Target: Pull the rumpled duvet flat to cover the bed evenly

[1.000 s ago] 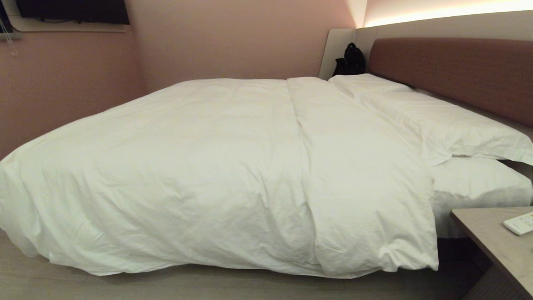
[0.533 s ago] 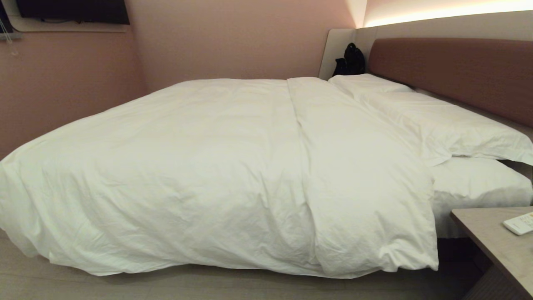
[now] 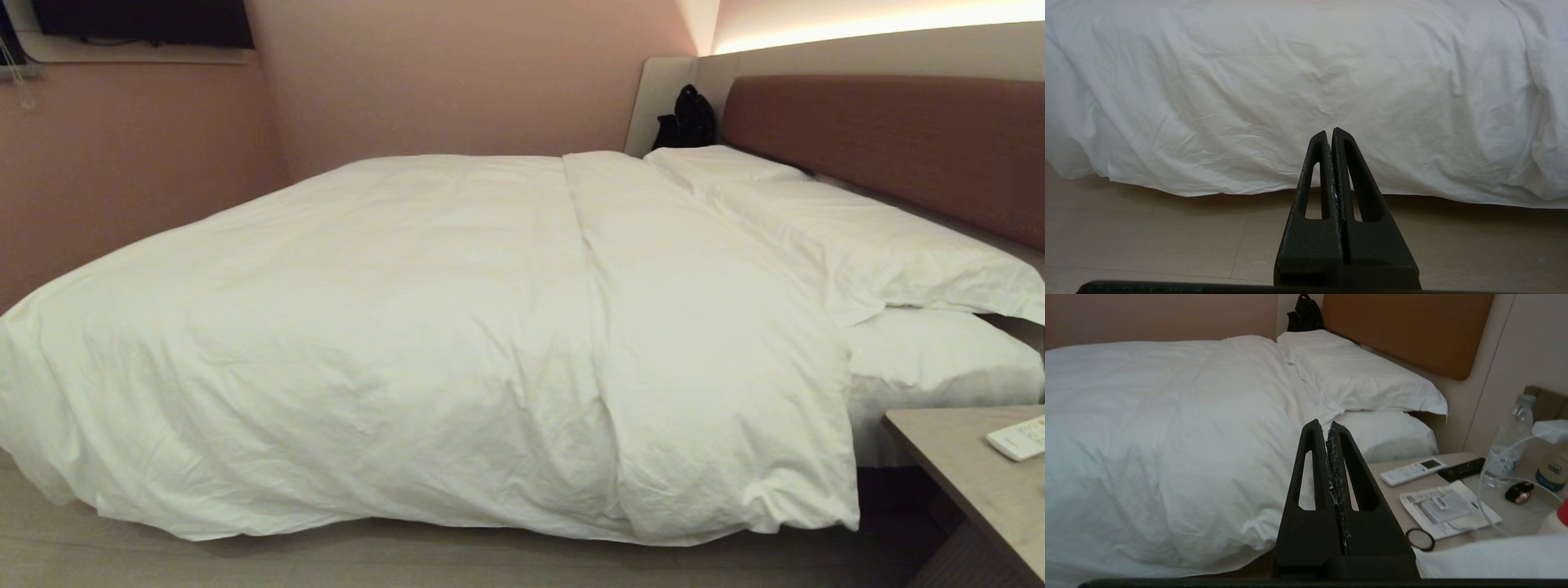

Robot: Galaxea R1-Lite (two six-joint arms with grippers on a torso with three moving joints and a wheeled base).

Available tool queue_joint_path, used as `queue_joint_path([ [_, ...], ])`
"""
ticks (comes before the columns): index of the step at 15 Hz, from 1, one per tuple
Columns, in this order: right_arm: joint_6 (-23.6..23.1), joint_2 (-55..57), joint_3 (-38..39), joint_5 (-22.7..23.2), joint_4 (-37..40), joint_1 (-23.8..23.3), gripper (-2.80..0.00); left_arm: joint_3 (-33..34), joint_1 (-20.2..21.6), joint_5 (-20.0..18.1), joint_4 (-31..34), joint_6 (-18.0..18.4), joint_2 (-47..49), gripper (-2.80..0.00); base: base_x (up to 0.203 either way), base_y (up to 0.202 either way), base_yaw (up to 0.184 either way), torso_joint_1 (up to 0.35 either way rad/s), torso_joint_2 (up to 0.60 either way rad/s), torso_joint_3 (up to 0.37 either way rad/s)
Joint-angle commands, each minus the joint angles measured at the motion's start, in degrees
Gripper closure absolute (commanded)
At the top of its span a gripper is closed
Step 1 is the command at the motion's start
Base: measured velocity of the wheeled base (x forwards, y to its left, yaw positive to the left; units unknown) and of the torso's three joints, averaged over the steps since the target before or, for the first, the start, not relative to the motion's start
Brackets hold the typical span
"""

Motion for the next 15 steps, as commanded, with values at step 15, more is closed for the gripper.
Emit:
queue_joint_path([
  [15,7.71,-10.09,3.77,7.06,-1.01,-0.30,0.00,0.01,0.01,0.00,-0.04,-0.04,-0.02,0.00,0.000,0.000,0.000,0.000,0.00,0.000],
])
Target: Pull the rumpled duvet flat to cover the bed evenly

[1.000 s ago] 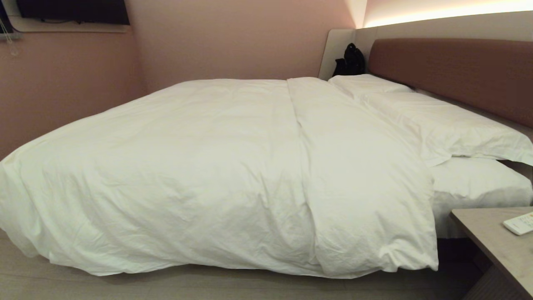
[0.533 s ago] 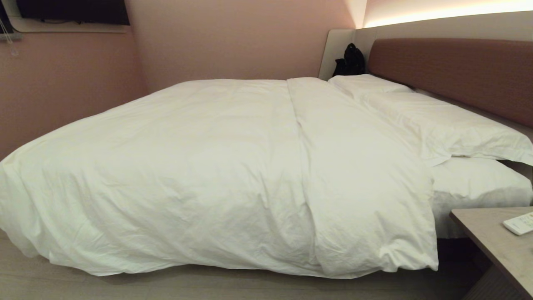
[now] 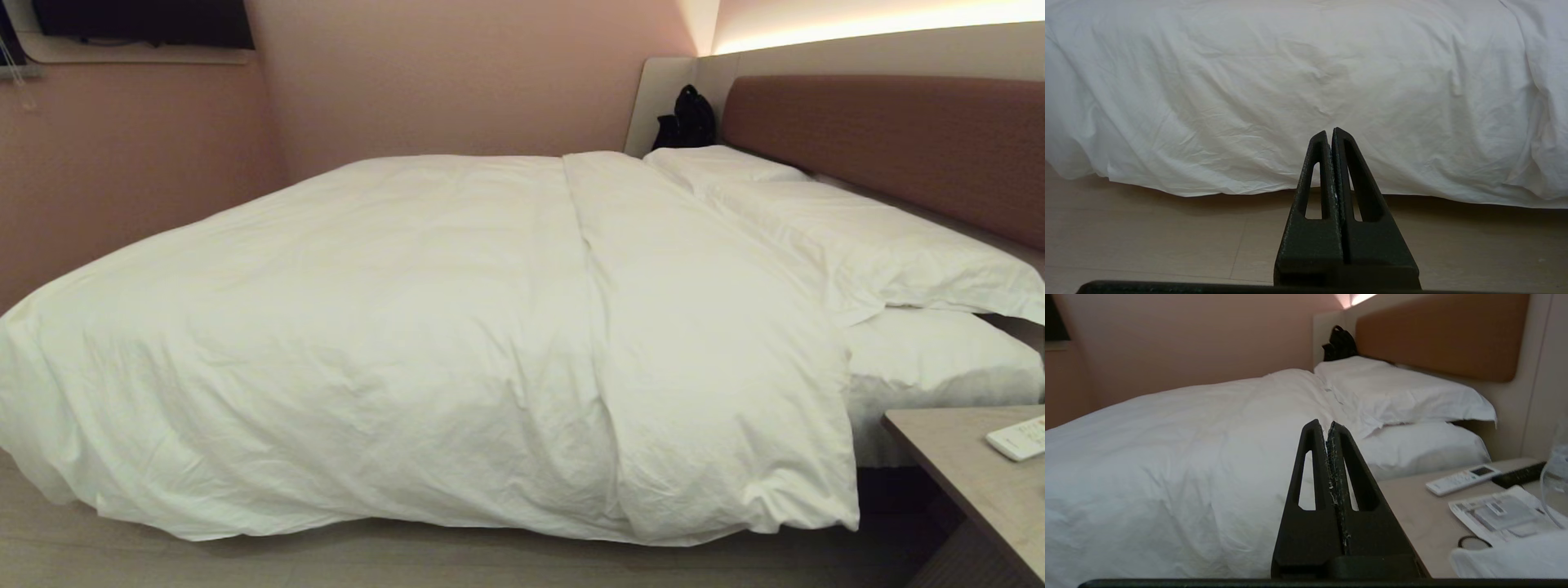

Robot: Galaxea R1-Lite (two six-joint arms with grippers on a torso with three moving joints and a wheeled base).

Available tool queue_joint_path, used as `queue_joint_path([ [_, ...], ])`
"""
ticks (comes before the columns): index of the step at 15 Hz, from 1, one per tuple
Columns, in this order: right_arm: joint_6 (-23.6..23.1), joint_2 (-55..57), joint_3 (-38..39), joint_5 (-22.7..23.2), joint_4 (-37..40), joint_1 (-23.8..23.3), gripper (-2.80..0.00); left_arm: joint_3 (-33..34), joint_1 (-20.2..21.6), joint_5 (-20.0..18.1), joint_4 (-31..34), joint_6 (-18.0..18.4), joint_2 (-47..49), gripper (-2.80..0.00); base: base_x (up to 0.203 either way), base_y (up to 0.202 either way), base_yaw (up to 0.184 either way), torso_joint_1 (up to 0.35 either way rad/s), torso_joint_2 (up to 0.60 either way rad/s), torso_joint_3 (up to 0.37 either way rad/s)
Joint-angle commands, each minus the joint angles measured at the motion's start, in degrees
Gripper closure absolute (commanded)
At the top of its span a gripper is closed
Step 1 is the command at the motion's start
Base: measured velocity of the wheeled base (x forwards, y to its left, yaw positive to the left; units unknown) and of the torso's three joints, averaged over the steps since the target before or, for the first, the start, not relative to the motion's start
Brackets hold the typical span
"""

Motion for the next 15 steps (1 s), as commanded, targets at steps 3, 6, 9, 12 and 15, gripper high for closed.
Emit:
queue_joint_path([
  [3,-1.11,-0.05,-3.99,11.46,-2.18,-0.01,0.00,0.01,0.01,0.00,-0.02,-0.02,-0.02,0.00,0.000,0.000,0.000,0.000,0.00,0.000],
  [6,-2.13,-0.05,-5.17,14.22,-3.14,-0.07,0.00,0.01,0.01,0.00,-0.02,-0.02,-0.02,0.00,0.000,0.000,0.000,0.000,0.00,0.000],
  [9,-3.63,-0.05,-5.37,14.05,-3.14,-0.07,0.00,0.01,0.01,0.00,-0.02,-0.02,-0.02,0.00,0.000,0.000,0.000,0.000,0.00,0.000],
  [12,-3.68,-0.05,-5.55,13.73,-3.14,-0.07,0.00,0.01,0.01,0.00,-0.02,-0.02,-0.02,0.00,0.000,0.000,0.000,0.000,0.00,0.000],
  [15,-3.56,-0.05,-5.10,12.72,-2.62,-0.07,0.00,0.01,0.01,0.00,-0.02,-0.02,-0.02,0.00,0.000,0.000,0.000,0.000,0.00,0.000],
])
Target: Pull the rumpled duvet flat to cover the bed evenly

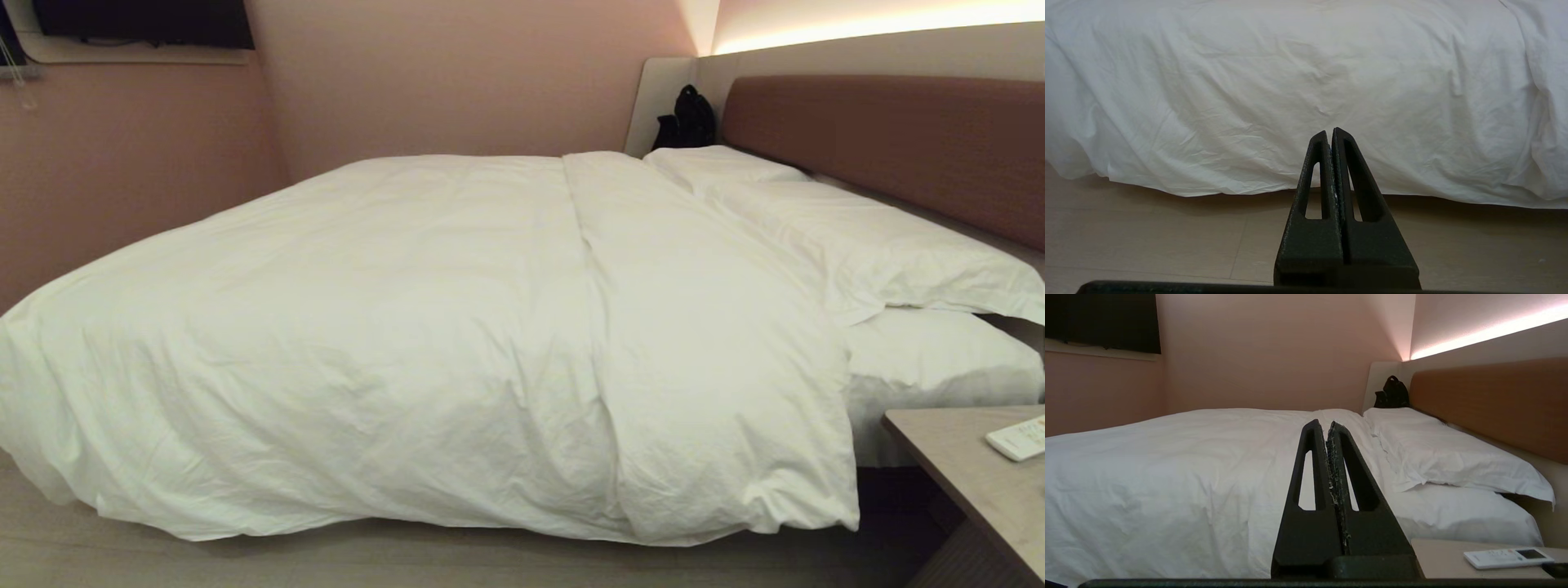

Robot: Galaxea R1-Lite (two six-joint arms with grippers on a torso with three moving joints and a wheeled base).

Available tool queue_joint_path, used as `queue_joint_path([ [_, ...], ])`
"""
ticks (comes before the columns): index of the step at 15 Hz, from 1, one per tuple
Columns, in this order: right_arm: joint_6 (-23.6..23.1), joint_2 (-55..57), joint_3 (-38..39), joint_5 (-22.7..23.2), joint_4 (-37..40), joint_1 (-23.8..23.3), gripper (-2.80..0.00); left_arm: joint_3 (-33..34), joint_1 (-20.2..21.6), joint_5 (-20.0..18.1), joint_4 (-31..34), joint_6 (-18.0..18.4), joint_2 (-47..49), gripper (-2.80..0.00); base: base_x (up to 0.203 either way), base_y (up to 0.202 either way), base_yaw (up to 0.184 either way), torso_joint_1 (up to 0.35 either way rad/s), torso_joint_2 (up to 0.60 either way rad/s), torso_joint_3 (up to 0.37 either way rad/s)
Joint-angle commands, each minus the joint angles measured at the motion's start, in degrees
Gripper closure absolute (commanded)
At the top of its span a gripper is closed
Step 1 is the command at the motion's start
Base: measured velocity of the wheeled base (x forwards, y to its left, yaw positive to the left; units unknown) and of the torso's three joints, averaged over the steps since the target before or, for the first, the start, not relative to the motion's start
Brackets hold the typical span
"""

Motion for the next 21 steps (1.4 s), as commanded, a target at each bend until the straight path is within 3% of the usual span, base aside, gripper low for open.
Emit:
queue_joint_path([
  [1,0.01,-0.02,1.06,-1.11,0.33,0.02,0.00,0.01,0.01,0.00,-0.02,-0.02,-0.02,0.00,0.000,0.000,0.000,0.000,0.00,0.000],
  [6,-0.01,-0.02,8.96,-5.88,-0.25,0.02,0.00,0.01,0.01,0.00,-0.02,-0.02,-0.02,0.00,0.000,0.000,0.000,0.000,0.00,0.000],
  [12,-0.06,-0.02,17.08,-6.27,-3.56,0.02,0.00,0.01,0.01,0.00,-0.02,-0.02,-0.02,0.00,0.000,0.000,0.000,0.000,0.00,0.000],
  [14,-0.23,-0.02,21.56,-6.75,-12.95,0.02,0.00,0.01,0.01,0.00,-0.02,-0.02,-0.02,0.00,0.000,0.000,0.000,0.000,0.00,0.000],
  [19,-6.36,-0.02,41.49,-7.53,-51.54,0.02,0.00,0.01,0.01,0.00,-0.02,-0.02,-0.02,0.00,0.000,0.000,0.000,0.000,0.00,0.000],
  [21,-7.13,-0.02,42.97,-8.08,-53.88,0.02,0.00,0.01,0.01,0.00,-0.02,-0.02,-0.02,0.00,0.000,0.000,0.000,0.000,0.00,0.000],
])
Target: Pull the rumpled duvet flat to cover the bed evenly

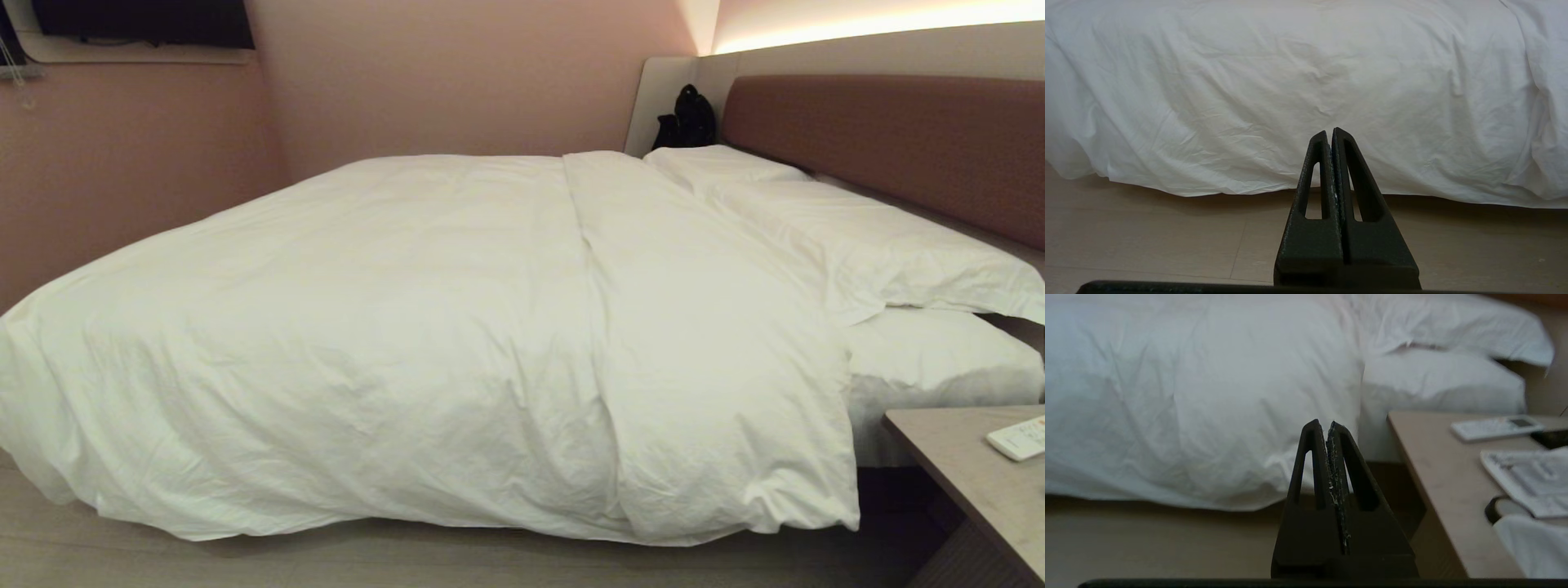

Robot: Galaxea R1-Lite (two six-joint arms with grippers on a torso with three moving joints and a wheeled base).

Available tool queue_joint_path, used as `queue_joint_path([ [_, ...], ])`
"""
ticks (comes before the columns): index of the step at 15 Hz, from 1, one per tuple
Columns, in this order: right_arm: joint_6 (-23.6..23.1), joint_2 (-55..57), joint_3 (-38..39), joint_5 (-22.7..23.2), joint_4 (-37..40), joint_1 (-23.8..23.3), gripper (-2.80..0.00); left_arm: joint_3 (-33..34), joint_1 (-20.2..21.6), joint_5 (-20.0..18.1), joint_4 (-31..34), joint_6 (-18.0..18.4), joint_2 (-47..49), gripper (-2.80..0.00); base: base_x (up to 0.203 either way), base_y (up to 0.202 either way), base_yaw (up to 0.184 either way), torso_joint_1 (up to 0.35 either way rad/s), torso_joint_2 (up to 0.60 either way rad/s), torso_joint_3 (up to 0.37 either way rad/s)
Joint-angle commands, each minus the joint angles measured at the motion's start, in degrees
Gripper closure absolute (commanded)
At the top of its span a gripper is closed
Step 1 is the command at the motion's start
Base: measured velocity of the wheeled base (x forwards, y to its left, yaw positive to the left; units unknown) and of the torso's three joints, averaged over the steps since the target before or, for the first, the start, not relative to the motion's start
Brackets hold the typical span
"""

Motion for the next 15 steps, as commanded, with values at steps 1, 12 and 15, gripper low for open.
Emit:
queue_joint_path([
  [1,-1.68,-0.02,1.28,-0.01,-35.73,0.02,0.00,0.01,-0.01,0.00,-0.02,-0.04,-0.02,0.00,0.000,0.000,0.000,0.000,0.00,0.000],
  [12,-4.99,-0.02,11.02,0.42,-42.86,0.02,0.00,0.01,-0.01,0.00,-0.02,-0.04,-0.02,0.00,0.000,0.000,0.000,0.000,0.00,0.000],
  [15,-4.98,-0.02,11.12,0.34,-42.31,0.02,0.00,0.01,-0.01,0.00,-0.02,-0.04,-0.02,0.00,0.000,0.000,0.000,0.000,0.00,0.000],
])
